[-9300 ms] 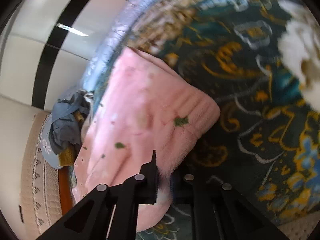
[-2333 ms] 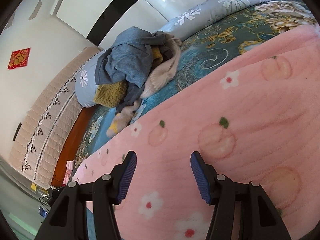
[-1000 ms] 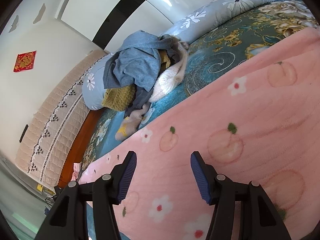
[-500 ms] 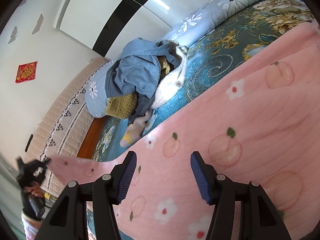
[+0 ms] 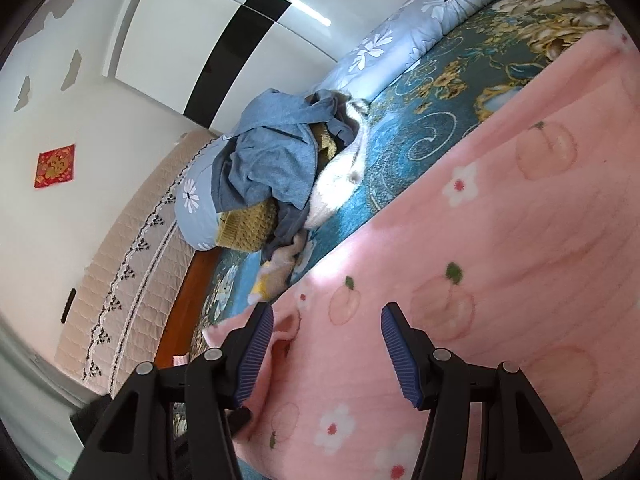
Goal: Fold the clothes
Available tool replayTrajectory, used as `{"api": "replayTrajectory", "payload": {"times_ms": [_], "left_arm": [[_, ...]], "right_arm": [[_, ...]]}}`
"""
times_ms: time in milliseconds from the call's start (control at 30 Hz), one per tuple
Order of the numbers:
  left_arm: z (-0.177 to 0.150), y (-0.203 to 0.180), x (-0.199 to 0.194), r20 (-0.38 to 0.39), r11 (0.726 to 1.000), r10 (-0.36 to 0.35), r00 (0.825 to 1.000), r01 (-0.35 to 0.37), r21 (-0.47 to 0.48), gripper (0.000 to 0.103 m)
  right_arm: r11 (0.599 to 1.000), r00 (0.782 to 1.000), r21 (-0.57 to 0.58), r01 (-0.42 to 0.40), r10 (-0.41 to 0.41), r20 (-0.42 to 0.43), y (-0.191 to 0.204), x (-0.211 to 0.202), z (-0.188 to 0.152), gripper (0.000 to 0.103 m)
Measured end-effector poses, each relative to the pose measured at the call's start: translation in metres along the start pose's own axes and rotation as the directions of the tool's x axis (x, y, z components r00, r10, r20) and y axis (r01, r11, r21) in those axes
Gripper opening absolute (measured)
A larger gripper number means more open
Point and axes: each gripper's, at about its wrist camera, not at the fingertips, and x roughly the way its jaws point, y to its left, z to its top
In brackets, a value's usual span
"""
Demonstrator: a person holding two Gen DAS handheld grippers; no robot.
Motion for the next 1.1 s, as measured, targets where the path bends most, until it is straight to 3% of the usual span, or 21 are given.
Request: {"api": "replayTrajectory", "payload": {"times_ms": [133,300,367,467,600,767,900,933,1100], "left_arm": [[-0.008,-0.009,0.000,0.017,1.000,0.011,1.000,-0.011,0.015,0.013],[-0.019,-0.010,0.018,-0.031,1.000,-0.024,0.999,0.024,0.003,0.017],[-0.018,-0.010,0.010,-0.008,0.997,-0.078,0.997,0.078,0.006,0.036],[-0.018,-0.003,-0.005,0.018,0.989,-0.150,0.989,0.150,-0.007,0.048],[-0.015,0.029,-0.028,0.071,0.984,-0.159,0.985,0.164,-0.070,0.051],[-0.013,0.106,-0.041,0.123,0.984,0.030,0.992,-0.007,-0.178,0.058],[-0.019,0.163,-0.030,0.082,0.961,0.114,0.990,-0.089,-0.263,0.058],[-0.021,0.171,-0.027,0.076,0.955,0.114,0.991,-0.088,-0.282,0.058],[-0.042,0.203,-0.005,0.082,0.901,-0.032,0.996,0.064,-0.430,0.058]], "right_arm": [[0.999,1.000,-0.033,-0.005,0.004,-0.021,0.007,0.005,-0.003,0.060],[0.999,0.999,-0.051,0.005,-0.007,-0.036,0.009,0.009,-0.005,0.060],[0.998,0.999,-0.054,0.010,-0.012,-0.039,0.009,0.009,-0.006,0.060],[0.998,0.999,-0.059,0.008,-0.011,-0.051,0.009,0.011,-0.008,0.060],[0.998,0.996,-0.060,-0.021,0.016,-0.089,0.010,0.017,-0.014,0.060],[0.996,0.989,-0.061,-0.057,0.048,-0.137,0.012,0.024,-0.022,0.060],[0.994,0.982,-0.059,-0.088,0.076,-0.174,0.014,0.029,-0.028,0.062],[0.993,0.979,-0.059,-0.101,0.089,-0.185,0.015,0.030,-0.029,0.064],[0.989,0.971,-0.097,-0.109,0.085,-0.222,0.028,0.038,-0.039,0.068]]}}
